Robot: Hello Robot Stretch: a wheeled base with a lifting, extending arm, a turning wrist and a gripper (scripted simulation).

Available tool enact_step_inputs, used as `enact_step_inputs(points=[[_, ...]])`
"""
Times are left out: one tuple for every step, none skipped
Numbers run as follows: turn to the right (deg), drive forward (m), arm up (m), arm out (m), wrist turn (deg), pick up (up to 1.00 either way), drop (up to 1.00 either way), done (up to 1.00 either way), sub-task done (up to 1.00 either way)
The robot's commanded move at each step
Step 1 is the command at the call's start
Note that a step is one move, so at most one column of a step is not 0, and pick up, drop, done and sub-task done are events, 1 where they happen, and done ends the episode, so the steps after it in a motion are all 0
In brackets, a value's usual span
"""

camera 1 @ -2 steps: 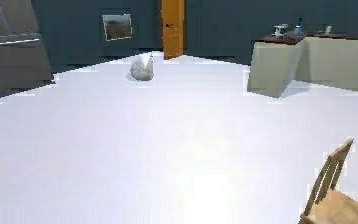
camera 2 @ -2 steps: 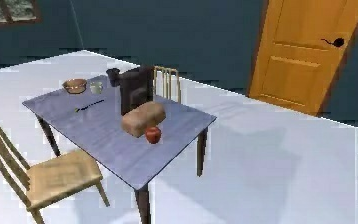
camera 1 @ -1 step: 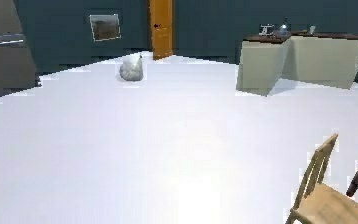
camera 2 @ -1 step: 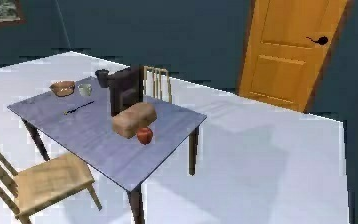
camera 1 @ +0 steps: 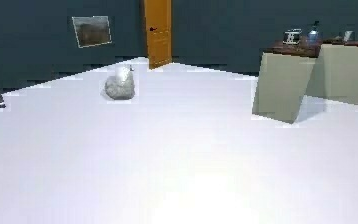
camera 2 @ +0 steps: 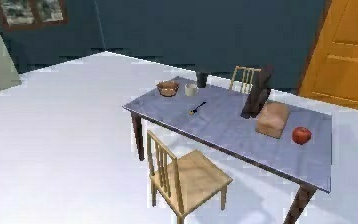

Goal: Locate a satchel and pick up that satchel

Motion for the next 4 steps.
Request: enact_step_inputs(points=[[36.0, 0.00, 0.00, 0.00, 0.0, 0.00, 0.00, 0.00, 0.00], [0.0, 0.05, 0.00, 0.00, 0.0, 0.00, 0.00, 0.00, 0.00], [0.0, 0.65, 0.00, 0.00, 0.0, 0.00, 0.00, 0.00, 0.00], [27.0, 0.00, 0.00, 0.00, 0.0, 0.00, 0.00, 0.00, 0.00]])
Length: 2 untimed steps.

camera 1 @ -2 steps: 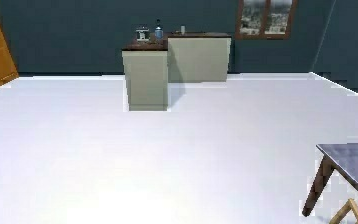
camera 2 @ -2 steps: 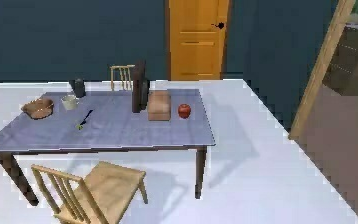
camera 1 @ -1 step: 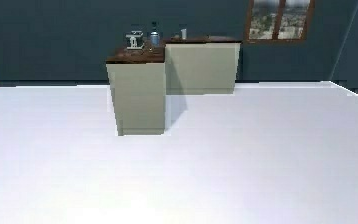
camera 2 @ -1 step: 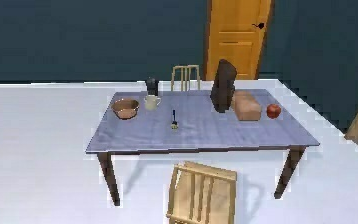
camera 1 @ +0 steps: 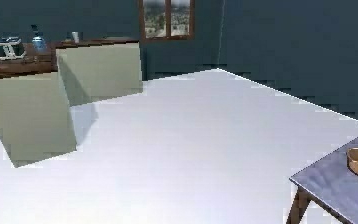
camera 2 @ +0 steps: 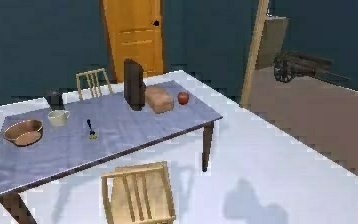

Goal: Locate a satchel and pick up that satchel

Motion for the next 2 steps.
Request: enact_step_inputs(points=[[0.0, 1.00, 0.00, 0.00, 0.0, 0.00, 0.00, 0.00, 0.00], [12.0, 0.00, 0.00, 0.00, 0.0, 0.00, 0.00, 0.00, 0.00]])
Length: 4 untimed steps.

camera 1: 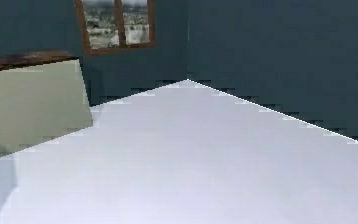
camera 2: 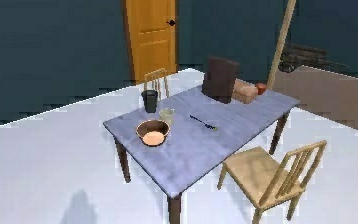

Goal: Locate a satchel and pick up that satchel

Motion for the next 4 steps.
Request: enact_step_inputs(points=[[0.0, 0.20, 0.00, 0.00, 0.0, 0.00, 0.00, 0.00, 0.00], [45.0, 0.00, 0.00, 0.00, 0.0, 0.00, 0.00, 0.00, 0.00], [3.0, 0.00, 0.00, 0.00, 0.0, 0.00, 0.00, 0.00, 0.00], [-42.0, 0.00, 0.00, 0.00, 0.0, 0.00, 0.00, 0.00, 0.00]])
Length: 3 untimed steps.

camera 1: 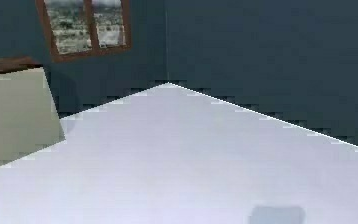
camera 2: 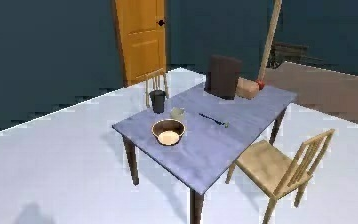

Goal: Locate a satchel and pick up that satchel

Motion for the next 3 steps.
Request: enact_step_inputs(points=[[0.0, 0.20, 0.00, 0.00, 0.0, 0.00, 0.00, 0.00, 0.00], [45.0, 0.00, 0.00, 0.00, 0.0, 0.00, 0.00, 0.00, 0.00], [3.0, 0.00, 0.00, 0.00, 0.0, 0.00, 0.00, 0.00, 0.00]])
